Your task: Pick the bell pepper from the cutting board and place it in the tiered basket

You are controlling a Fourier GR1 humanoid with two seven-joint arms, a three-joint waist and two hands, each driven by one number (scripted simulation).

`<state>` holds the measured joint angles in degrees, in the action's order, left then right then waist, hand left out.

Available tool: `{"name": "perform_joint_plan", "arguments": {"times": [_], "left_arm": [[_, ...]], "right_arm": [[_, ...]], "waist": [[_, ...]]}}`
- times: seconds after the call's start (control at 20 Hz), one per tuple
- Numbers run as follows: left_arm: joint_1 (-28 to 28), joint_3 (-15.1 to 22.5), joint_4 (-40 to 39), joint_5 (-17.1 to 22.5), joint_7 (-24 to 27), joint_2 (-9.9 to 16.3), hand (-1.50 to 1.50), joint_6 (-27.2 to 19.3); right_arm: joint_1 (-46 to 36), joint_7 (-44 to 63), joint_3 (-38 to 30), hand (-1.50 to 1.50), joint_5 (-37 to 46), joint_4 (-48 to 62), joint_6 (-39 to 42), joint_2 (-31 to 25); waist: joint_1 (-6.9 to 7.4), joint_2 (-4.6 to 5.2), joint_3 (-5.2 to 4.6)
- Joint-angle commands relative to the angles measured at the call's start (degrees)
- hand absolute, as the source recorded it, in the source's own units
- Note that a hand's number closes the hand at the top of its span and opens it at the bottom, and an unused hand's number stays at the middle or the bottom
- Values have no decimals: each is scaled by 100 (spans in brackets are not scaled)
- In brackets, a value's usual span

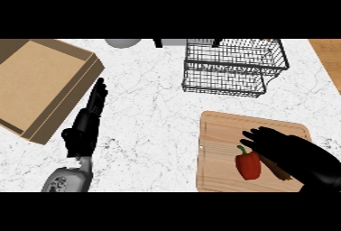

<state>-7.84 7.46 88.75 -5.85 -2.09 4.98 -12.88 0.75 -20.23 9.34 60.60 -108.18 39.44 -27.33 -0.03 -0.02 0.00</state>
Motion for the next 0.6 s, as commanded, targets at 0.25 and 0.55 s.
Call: {"name": "perform_joint_plan", "arguments": {"times": [0.25, 0.55], "left_arm": [[-30, -425, -157, 221, 261, 111, 0, 424], [-122, -325, -234, -95, 34, -63, 0, 309]], "right_arm": [[-290, 188, 308, -150, 373, 377, 45, 519], [-469, -191, 21, -150, 432, 807, 18, 363]], "waist": [[3, 2, -1], [2, 2, -1]]}}
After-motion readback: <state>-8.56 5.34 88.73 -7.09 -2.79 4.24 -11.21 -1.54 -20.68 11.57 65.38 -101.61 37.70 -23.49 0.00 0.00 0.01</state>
